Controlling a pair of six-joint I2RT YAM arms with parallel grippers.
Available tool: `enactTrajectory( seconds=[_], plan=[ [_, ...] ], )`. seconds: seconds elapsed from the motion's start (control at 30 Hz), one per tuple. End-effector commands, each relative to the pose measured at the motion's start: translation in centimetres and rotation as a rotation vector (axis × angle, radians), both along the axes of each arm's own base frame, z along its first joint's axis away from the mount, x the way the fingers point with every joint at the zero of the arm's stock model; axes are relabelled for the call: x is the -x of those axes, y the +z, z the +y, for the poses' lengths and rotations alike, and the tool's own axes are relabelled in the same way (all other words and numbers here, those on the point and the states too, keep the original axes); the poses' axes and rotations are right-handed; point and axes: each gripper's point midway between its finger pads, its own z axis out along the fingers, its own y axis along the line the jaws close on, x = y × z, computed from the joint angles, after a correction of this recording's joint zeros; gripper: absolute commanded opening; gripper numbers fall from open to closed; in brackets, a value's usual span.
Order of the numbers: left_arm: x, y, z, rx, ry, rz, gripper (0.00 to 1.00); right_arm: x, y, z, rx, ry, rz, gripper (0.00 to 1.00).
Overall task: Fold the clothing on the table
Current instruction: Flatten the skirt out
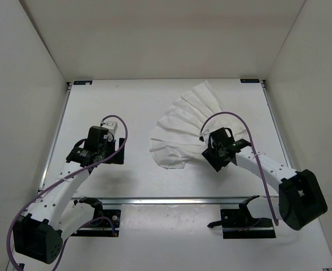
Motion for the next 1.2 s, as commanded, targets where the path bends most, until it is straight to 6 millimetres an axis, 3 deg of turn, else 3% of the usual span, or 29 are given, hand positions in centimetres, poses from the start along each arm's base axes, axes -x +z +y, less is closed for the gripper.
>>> enactTrajectory(
  seconds=[0.0,0.07,0.13,0.17,0.2,0.27,0.33,0.37,0.4,0.43,0.5,0.53,0.57,0.63,0.67,0.7,0.77,0.83,0.87,0.9,0.93,0.97,1.07,1.1,1.17],
  plan=[
    [-0.3,0.3,0.0,0.001,0.008,-0.024,0.99,-0.6,-1.1,-0.2,0.039,0.022,-0.006,0.59],
    [-0.2,0.3,0.0,0.003,0.01,-0.025,0.99,-0.6,-2.0,-0.4,0.06,0.009,0.016,0.58],
    [-0.3,0.6,-0.1,0.006,0.005,-0.035,0.98,-0.9,-1.5,0.2,0.058,0.017,0.016,0.31],
    [-0.2,0.5,0.1,0.001,0.011,-0.034,0.99,-1.0,-1.3,0.6,0.052,0.021,0.011,0.24],
    [-0.3,0.6,0.3,0.001,0.021,-0.042,0.99,-1.4,0.0,2.5,0.011,0.038,-0.023,0.01],
    [-0.4,1.2,0.7,0.006,0.04,-0.066,0.98,-1.9,2.3,5.7,-0.136,0.055,-0.034,0.01],
    [-0.7,1.4,1.2,0.017,0.073,-0.076,0.95,-1.2,5.1,11.4,-0.46,0.101,0.073,0.01],
    [-0.6,1.4,1.7,0.007,0.091,-0.079,0.93,-2.9,8.2,13.6,-0.601,0.064,0.049,0.0],
    [-0.7,1.7,1.8,0.015,0.101,-0.095,0.93,-2.4,11.7,17.4,-0.807,0.152,0.121,0.0],
    [-0.7,1.8,2.0,0.011,0.107,-0.099,0.92,-3.0,12.7,18.9,-0.855,0.17,0.144,0.0],
    [-0.5,1.5,2.1,0.007,0.113,-0.091,0.92,-4.7,21.5,23.4,-1.004,0.292,0.052,0.0],
    [-0.7,1.7,2.2,0.01,0.12,-0.1,0.92,-5.9,25.5,24.4,-1.08,0.32,0.008,0.0],
    [-0.6,1.7,2.2,0.003,0.115,-0.099,0.92,-5.9,27.6,24.6,-1.133,0.347,-0.006,0.0],
    [-0.8,1.9,2.3,0.009,0.127,-0.105,0.92,-7.6,32.6,22.5,-1.308,0.317,-0.058,0.0],
    [-0.8,2.0,2.8,0.004,0.145,-0.112,0.91,-6.7,33.9,21.9,-1.368,0.328,-0.014,0.0],
    [-0.9,2.1,2.6,0.01,0.142,-0.117,0.91,-7.3,33.6,20.6,-1.393,0.323,-0.039,0.0],
    [-0.8,2.3,2.9,0.005,0.152,-0.125,0.91,-6.6,33.3,18.4,-1.422,0.276,-0.037,0.0],
    [-0.8,2.3,2.9,0.01,0.153,-0.129,0.91,-6.8,27.8,15.5,-1.39,0.103,-0.015,0.0],
    [-0.8,2.3,2.9,0.009,0.15,-0.126,0.91,-5.9,27.7,14.6,-1.391,0.091,-0.035,0.0],
    [-0.9,2.4,3.0,0.011,0.16,-0.131,0.91,-5.5,24.0,13.4,-1.372,0.016,0.023,0.0],
    [-0.7,2.3,3.1,0.01,0.16,-0.124,0.9,-3.9,21.5,12.2,-1.368,-0.032,0.084,0.01],
    [-0.8,2.4,2.9,0.013,0.156,-0.132,0.89,-2.9,20.6,11.7,-1.365,-0.036,0.096,0.0],
    [-0.9,2.4,2.5,0.039,0.14,-0.122,0.8,1.0,12.6,10.4,-1.268,-0.196,0.252,0.0],
    [-1.0,2.6,1.5,0.076,0.1,-0.123,0.75,2.2,10.7,10.2,-1.228,-0.225,0.267,0.0],
    [-1.0,3.1,-0.2,0.159,0.058,-0.115,0.69,2.9,8.8,9.6,-1.18,-0.273,0.261,0.0]
  ],
)
